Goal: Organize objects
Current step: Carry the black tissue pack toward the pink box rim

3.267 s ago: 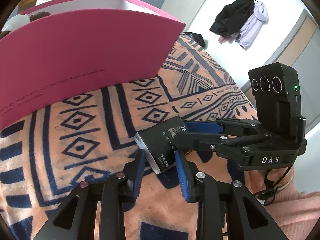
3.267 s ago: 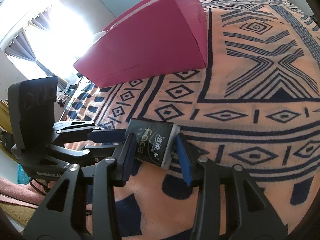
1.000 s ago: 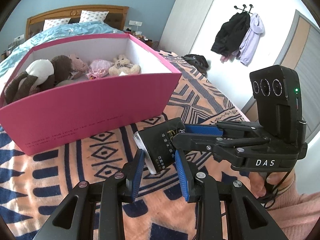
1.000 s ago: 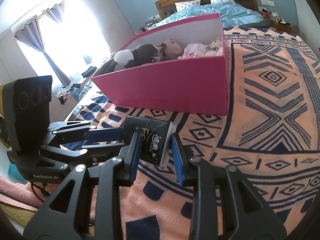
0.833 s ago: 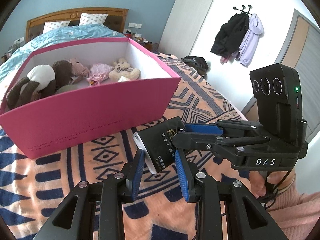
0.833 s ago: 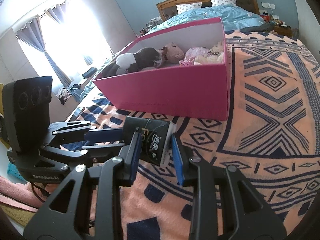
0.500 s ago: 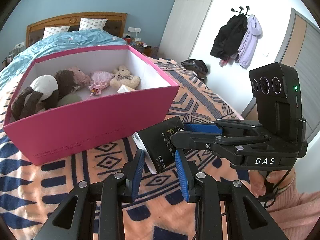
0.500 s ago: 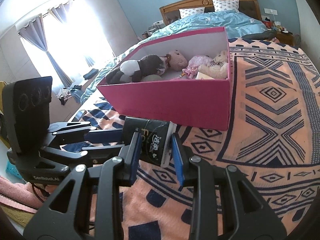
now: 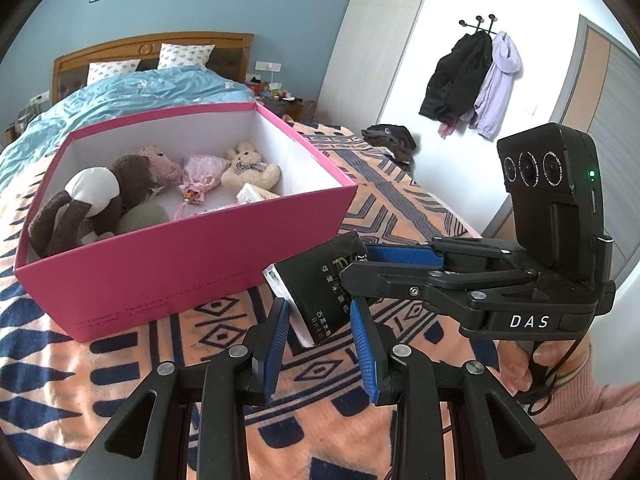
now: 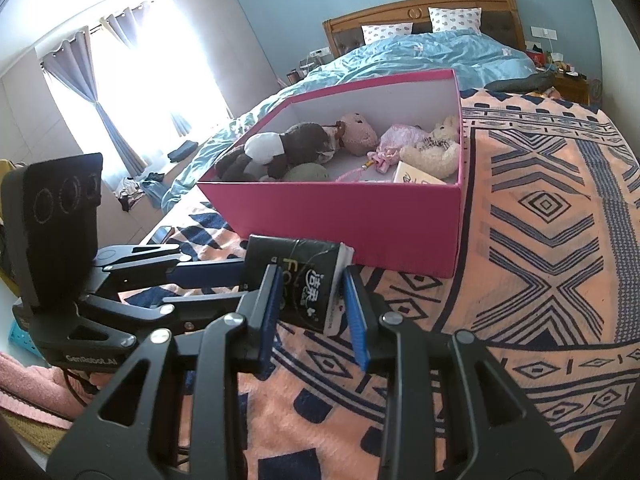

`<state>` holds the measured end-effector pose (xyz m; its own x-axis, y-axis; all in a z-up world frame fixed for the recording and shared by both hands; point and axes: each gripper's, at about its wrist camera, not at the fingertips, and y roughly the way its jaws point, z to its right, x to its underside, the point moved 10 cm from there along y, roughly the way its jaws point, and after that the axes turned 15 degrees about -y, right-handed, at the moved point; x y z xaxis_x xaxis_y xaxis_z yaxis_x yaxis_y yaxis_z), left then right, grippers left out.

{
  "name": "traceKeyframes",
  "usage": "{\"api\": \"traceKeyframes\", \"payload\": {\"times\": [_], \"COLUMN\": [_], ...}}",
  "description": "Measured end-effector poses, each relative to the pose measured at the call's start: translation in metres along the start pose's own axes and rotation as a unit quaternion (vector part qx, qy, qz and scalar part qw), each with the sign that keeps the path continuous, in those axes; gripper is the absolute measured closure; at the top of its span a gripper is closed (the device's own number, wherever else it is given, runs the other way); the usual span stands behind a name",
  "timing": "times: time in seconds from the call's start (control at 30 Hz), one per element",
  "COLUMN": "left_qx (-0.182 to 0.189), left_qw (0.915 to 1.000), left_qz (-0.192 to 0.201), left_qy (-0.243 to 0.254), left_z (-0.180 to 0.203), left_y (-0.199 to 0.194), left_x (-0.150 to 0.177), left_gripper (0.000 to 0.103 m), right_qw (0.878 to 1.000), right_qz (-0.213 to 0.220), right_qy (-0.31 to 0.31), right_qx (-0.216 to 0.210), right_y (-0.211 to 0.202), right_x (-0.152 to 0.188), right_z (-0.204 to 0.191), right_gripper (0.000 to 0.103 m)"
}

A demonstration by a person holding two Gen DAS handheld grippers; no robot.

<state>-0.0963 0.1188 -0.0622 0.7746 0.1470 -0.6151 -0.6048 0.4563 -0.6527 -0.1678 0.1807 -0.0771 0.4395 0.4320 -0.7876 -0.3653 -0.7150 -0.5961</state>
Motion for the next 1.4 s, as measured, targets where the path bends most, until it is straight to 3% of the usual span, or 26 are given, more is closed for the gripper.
{"api": "traceKeyframes", "payload": {"times": [1.4], "left_qx": [-0.005], "left_qw": [0.9996], "left_qz": [0.024], "left_qy": [0.014], "left_z": [0.002], "left_y": [-0.007], "left_x": [-0.026], "left_gripper": [0.072], "right_qw": [1.000], "right_qz": [0.020], "right_qy": [-0.022], "right_qx": [0.008], "right_y": [-0.008], "right_x": [-0.028], "right_z": [0.002], "right_gripper": [0.069]}}
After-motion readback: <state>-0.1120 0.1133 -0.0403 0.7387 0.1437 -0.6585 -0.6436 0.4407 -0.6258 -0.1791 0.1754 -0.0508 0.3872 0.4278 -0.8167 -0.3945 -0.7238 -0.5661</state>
